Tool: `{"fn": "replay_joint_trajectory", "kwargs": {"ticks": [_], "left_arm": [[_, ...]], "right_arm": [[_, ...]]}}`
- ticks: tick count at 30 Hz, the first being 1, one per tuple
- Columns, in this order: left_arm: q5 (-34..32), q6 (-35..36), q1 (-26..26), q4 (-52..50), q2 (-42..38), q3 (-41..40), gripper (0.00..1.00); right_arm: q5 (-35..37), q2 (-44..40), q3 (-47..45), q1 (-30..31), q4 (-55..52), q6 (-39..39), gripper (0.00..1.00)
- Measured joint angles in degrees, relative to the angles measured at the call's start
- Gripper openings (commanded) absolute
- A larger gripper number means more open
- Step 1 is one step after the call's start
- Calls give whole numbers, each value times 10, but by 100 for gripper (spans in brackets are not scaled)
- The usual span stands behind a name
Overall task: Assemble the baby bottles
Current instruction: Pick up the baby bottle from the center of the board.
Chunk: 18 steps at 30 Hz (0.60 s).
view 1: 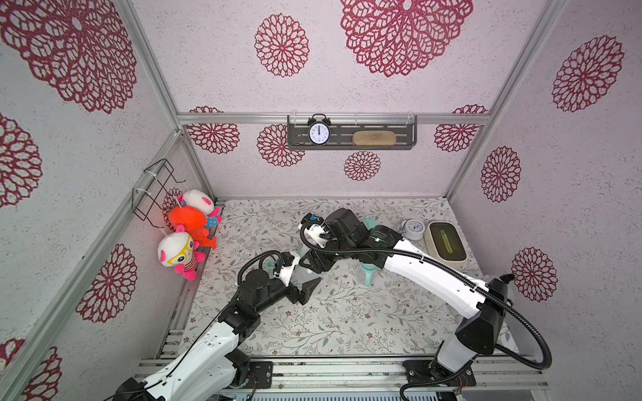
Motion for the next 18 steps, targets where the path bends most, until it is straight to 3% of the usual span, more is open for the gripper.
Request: {"fn": "replay_joint_trajectory", "kwargs": {"ticks": [14, 18], "left_arm": [[-8, 1, 0, 31, -11, 0, 99], [-11, 3, 0, 35, -10, 0, 94]], "right_arm": [[-22, -10, -8, -1, 24, 8, 46], [-26, -10, -8, -3, 26, 8, 46]]}}
